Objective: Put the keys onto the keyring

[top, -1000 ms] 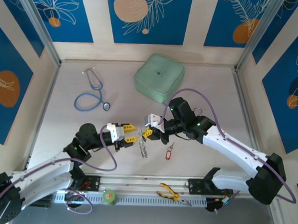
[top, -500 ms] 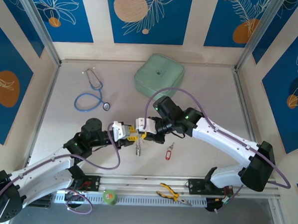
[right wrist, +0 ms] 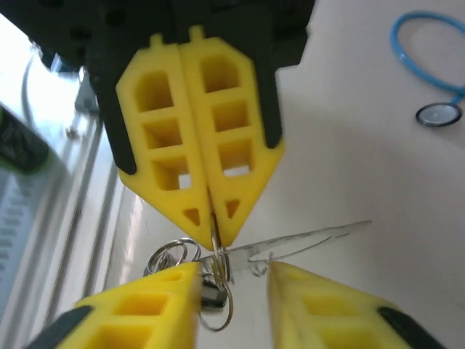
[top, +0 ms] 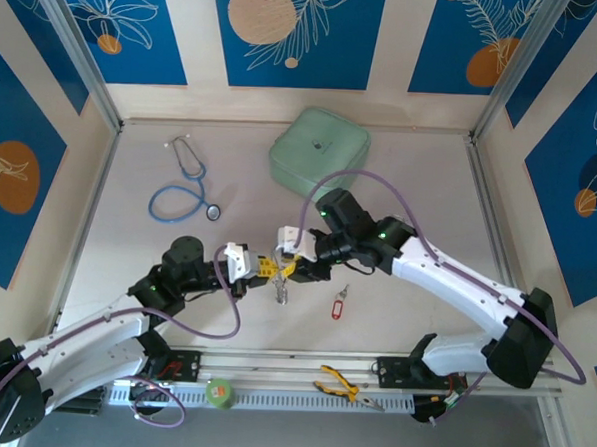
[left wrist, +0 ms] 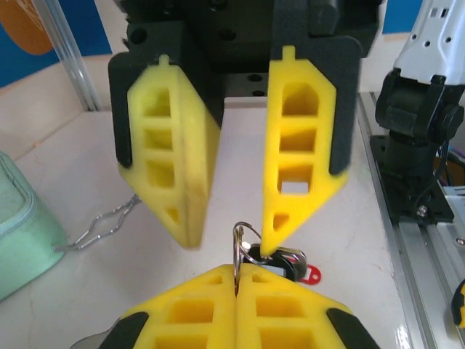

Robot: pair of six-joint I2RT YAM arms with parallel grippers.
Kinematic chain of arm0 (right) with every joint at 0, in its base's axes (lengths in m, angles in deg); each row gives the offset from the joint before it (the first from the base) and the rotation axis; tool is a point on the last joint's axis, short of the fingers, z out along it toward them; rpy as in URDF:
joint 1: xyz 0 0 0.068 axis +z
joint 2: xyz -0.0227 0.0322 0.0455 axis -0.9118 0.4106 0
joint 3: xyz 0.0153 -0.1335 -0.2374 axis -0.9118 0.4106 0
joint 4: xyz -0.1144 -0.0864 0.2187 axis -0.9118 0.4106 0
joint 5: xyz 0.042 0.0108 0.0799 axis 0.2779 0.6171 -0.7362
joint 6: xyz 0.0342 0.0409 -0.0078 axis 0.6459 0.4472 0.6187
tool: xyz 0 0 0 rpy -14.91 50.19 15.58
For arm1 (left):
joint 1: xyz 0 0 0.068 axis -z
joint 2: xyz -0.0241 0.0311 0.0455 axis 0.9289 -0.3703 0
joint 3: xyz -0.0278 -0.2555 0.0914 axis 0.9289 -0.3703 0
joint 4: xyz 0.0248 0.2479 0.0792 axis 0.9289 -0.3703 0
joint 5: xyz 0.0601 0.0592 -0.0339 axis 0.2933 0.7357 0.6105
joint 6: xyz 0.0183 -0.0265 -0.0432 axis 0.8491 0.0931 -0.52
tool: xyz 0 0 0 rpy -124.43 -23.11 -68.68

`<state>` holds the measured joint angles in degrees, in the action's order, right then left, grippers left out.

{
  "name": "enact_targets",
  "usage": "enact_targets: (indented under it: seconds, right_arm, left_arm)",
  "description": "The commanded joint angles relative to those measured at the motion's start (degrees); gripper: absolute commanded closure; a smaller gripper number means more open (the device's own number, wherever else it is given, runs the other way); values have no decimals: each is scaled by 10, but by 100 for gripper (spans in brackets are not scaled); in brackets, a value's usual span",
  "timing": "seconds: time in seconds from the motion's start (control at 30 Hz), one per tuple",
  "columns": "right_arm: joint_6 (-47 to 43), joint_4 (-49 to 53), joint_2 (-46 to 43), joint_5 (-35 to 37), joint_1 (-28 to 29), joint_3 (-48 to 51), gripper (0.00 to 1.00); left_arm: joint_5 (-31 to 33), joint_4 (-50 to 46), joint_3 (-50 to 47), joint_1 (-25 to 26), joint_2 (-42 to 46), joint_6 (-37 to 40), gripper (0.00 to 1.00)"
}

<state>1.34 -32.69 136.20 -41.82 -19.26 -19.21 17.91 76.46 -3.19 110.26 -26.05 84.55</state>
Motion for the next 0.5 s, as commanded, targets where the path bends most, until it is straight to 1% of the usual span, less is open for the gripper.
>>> enact_targets:
  seconds: [0.0,0.07,0.17,0.33,0.47]
  right_arm:
    - [57,-104,-59,-127,-41,62,65]
    - [64,-119,-67,-142,-48,83,65]
    - [70,-124,-67,-150,-50,92,66]
    - [82,-129,-61,-156,-55,102,66]
    - [96,-123,-58,-138,-65,104,66]
  left_arm:
    - [-14,146,-28,-3,-2,-64,100]
    - [-14,202,-45,-3,-8,-86,100]
    - [-19,240,-57,-3,-16,-99,100]
    - [-27,247,-57,-3,-22,-105,100]
    - [-30,239,-55,-3,-20,-102,100]
